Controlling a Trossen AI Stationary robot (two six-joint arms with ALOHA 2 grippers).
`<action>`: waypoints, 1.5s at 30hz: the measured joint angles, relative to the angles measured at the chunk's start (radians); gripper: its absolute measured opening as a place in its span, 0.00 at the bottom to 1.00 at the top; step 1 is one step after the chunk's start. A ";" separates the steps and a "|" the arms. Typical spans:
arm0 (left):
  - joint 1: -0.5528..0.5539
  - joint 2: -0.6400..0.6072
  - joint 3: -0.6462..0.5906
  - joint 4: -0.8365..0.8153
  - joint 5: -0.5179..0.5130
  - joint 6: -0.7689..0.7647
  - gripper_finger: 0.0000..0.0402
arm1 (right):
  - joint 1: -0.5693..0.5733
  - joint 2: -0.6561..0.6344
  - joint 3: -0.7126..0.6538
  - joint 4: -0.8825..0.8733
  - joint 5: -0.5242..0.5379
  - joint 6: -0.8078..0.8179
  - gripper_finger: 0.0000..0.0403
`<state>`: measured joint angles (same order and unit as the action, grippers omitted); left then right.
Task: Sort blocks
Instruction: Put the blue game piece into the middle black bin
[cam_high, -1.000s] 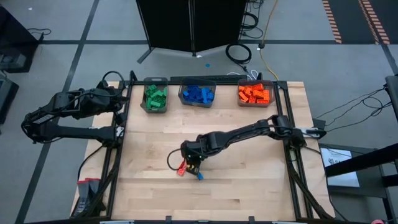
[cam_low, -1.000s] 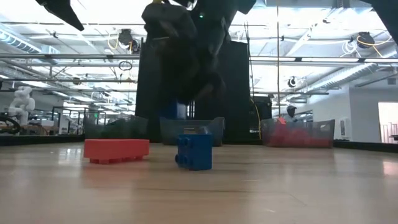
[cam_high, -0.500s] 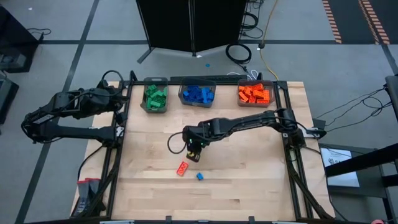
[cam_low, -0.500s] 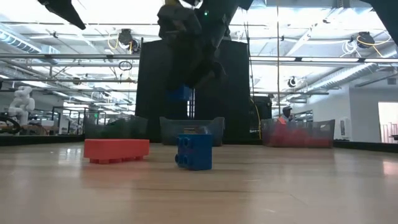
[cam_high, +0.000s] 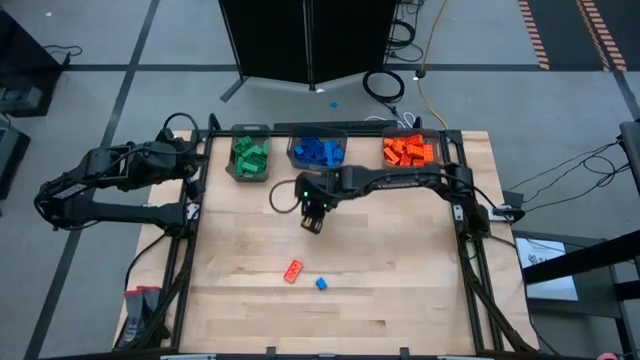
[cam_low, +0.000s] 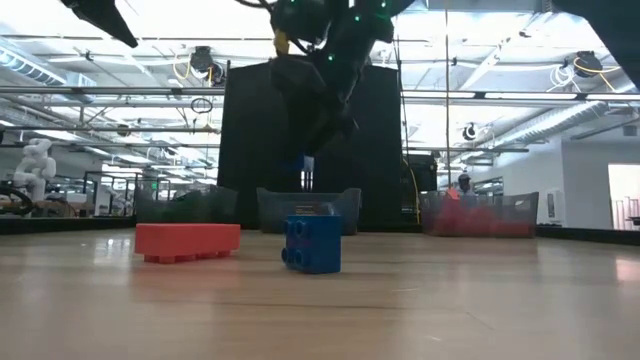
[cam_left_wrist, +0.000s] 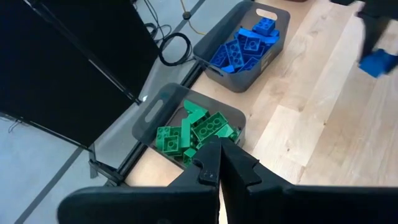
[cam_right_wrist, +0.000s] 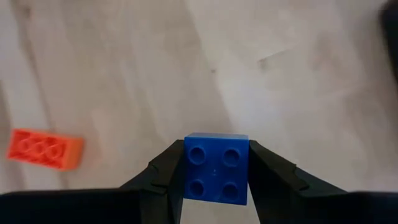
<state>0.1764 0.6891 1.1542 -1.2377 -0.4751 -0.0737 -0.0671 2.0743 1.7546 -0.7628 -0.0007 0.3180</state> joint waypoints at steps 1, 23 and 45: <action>0.000 0.000 0.000 0.000 0.000 0.000 0.00 | -0.011 0.000 0.000 0.000 0.001 -0.008 0.32; 0.000 0.000 0.000 0.003 -0.003 -0.105 0.00 | -0.238 0.000 0.000 -0.002 -0.005 -0.227 0.32; 0.000 0.003 0.000 0.003 -0.032 -0.161 0.00 | -0.464 0.000 0.000 0.041 -0.052 -0.388 0.32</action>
<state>0.1764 0.6922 1.1538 -1.2350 -0.5071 -0.2348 -0.5313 2.0739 1.7546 -0.7213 -0.0527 -0.0701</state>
